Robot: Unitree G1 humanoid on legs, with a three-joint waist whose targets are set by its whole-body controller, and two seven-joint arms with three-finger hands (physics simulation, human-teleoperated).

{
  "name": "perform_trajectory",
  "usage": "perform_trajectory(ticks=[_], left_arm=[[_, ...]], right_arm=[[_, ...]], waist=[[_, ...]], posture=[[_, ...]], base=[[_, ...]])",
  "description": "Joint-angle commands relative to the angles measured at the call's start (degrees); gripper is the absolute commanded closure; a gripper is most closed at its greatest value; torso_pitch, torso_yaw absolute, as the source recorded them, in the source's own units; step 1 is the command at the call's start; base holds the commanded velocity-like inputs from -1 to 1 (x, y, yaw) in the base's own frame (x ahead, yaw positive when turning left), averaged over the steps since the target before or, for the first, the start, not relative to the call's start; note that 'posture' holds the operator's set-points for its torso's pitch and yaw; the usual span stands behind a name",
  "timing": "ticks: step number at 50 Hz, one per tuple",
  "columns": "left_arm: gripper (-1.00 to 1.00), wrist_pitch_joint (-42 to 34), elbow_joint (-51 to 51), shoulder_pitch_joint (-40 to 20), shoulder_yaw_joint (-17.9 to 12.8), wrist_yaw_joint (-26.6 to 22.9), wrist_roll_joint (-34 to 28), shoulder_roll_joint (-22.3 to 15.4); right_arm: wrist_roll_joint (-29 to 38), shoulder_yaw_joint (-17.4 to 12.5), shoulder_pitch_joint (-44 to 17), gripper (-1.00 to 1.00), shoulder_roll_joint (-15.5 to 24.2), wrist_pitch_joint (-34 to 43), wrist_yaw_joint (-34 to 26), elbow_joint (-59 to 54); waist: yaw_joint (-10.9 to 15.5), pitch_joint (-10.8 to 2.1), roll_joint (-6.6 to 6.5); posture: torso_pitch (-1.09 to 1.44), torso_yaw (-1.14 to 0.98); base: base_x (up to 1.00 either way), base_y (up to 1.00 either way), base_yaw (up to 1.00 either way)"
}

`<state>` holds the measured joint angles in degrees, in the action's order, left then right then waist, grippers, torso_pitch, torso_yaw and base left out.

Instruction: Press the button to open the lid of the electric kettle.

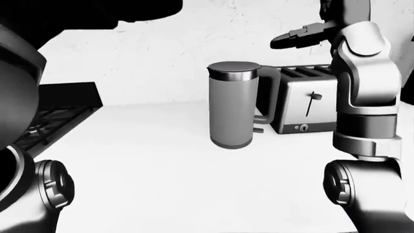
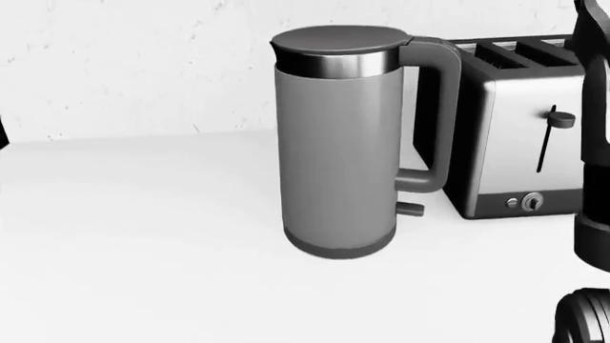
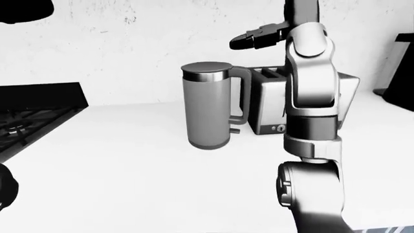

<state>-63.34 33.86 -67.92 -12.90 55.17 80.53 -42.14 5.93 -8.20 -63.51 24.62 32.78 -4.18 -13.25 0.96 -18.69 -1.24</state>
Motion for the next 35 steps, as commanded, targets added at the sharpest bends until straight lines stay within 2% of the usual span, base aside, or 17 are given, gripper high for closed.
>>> perform_trajectory(ticks=[1,15,21,27,35], left_arm=[[-1.00,1.01,-0.47,-1.17,-0.57,-0.11,-0.94,-0.31],[-1.00,0.41,-0.20,-1.03,-0.41,-0.57,-1.81,0.56],[-1.00,0.08,-0.10,-1.19,-0.39,-0.43,-1.77,0.76],[-1.00,-0.01,-0.12,-1.45,-0.47,-0.05,-1.38,0.63],[-1.00,-0.09,-0.06,-1.38,-0.24,-0.20,-1.70,0.82]], right_arm=[[1.30,-0.48,-2.37,-1.00,0.76,-3.10,-0.14,-1.61],[9.86,1.55,-7.52,-1.00,3.19,-3.95,-5.02,-13.32],[14.39,1.27,-8.02,-1.00,4.13,-8.49,-5.34,-20.50],[19.94,2.67,-8.95,-1.00,4.45,-12.72,-4.79,-27.08],[23.36,2.52,-12.59,-1.00,4.42,-17.26,-3.54,-36.76]], waist=[[0.00,-0.12,0.08],[0.04,-0.20,0.06],[0.05,-0.31,0.08],[-0.03,-0.41,-0.05],[0.01,-0.36,-0.34]], posture=[[-0.58,0.00],[-0.58,0.00],[-0.58,0.00],[-0.58,0.00],[-0.58,0.00]], base=[[0.00,0.00,0.00],[0.00,0.00,0.00],[0.00,0.00,0.00],[0.00,0.00,0.00],[0.00,0.00,0.00]])
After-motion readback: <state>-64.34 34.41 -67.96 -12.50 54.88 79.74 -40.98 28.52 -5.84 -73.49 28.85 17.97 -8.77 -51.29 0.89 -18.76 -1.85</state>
